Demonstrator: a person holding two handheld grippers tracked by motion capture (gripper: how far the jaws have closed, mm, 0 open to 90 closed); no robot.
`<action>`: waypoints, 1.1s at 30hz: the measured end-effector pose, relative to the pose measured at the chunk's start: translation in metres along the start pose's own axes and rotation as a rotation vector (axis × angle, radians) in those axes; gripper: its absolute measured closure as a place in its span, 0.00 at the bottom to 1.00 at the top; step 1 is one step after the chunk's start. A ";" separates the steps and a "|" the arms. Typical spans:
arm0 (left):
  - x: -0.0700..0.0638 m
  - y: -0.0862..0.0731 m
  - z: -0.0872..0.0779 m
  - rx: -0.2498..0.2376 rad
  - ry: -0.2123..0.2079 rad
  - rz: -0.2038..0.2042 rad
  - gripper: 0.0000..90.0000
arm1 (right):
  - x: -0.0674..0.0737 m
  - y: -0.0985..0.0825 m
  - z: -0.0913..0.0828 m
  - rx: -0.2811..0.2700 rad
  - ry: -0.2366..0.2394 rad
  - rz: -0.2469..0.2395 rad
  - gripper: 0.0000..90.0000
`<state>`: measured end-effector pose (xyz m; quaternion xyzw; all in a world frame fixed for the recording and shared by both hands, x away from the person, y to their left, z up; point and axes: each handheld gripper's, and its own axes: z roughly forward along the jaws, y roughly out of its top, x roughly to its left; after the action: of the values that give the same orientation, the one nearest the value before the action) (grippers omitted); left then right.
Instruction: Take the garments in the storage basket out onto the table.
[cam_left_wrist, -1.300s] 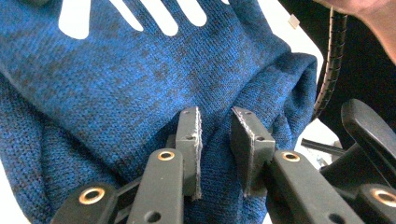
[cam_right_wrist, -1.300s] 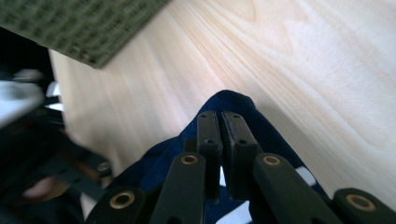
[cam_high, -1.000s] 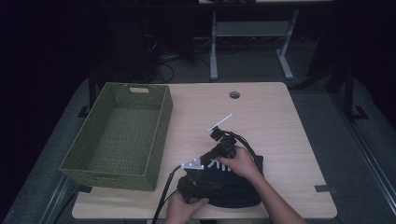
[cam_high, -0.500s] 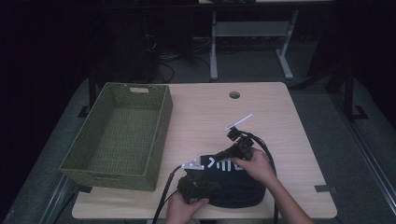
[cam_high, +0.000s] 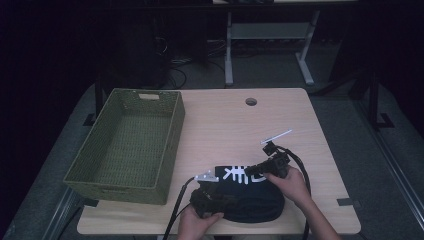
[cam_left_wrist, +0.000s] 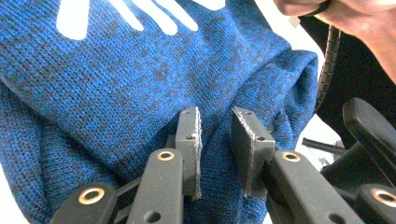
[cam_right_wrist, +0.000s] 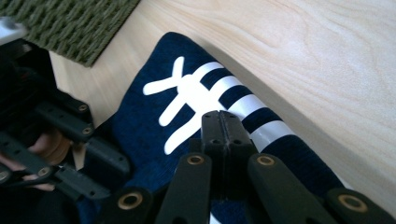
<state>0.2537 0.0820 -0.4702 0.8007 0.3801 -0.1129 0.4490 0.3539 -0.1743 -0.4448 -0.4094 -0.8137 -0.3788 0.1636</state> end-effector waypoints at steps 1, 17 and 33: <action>0.000 0.000 0.000 -0.001 0.000 0.000 0.81 | 0.000 0.000 0.000 0.000 0.000 0.000 0.96; 0.001 0.000 0.000 0.006 -0.002 0.007 0.81 | -0.031 -0.032 -0.027 -0.073 -0.034 0.095 0.96; -0.003 0.010 -0.020 -0.041 -0.005 0.011 0.78 | 0.015 -0.081 -0.042 -0.084 0.090 0.025 0.92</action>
<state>0.2554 0.0938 -0.4505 0.7931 0.3770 -0.1046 0.4668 0.2789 -0.2281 -0.4481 -0.4087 -0.7838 -0.4284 0.1873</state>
